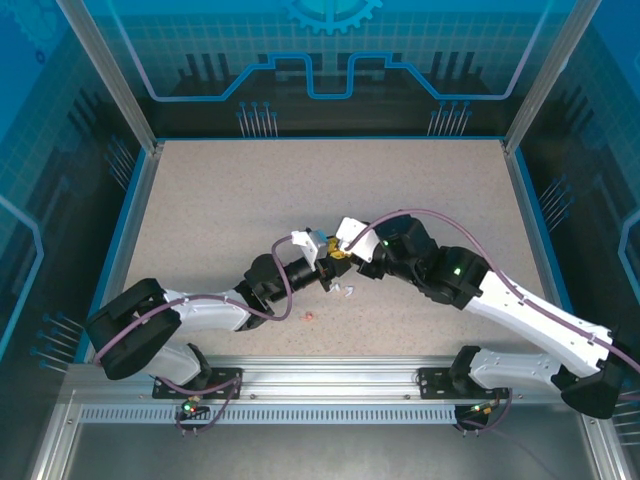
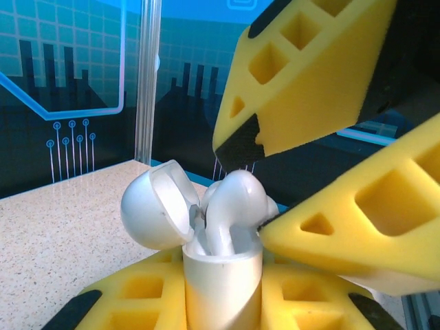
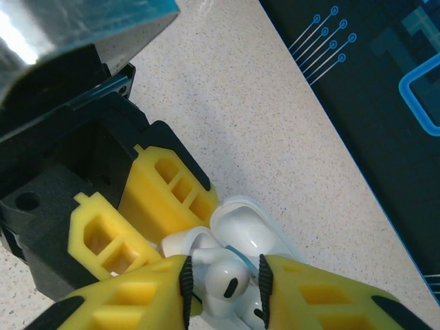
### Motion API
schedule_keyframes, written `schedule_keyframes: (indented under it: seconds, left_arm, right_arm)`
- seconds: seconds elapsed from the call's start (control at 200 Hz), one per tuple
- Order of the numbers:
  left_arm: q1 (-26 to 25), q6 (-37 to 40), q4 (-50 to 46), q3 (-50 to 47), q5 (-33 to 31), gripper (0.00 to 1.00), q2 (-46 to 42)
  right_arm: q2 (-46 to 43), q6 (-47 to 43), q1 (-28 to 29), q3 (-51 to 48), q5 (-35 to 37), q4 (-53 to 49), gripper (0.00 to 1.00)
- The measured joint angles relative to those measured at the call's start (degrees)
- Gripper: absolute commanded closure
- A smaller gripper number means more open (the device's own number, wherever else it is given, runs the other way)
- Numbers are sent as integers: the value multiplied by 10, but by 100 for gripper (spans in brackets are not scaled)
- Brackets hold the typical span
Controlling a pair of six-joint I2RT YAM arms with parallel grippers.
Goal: Insert the wireless bluetooth earbuds into the charging case
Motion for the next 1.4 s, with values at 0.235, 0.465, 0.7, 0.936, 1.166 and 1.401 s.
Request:
schedule_keyframes:
  seconds: [0.235,0.465,0.7,0.936,1.166,1.401]
  left_arm:
    - [0,0,17,0,0,100,0]
    - [0,-2,27,-1,-1,100,0]
    - [0,-14,50,-8,-2,100,0]
    - [0,-15,67,-18,1,100,0]
    - [0,-16,85,-19,27,100,0]
    - [0,-30,88,-19,51,100,0]
  right_arm:
    - [-1,28,-34,33,-89,-15,41]
    - [-20,77,-83,66,-156,-15,30]
    - [-53,167,-160,82,-189,-16,16]
    - [-63,301,-278,26,-352,0,3]
    - [-42,362,-280,-3,-453,13,0]
    - [-14,363,-275,-5,-465,15,0]
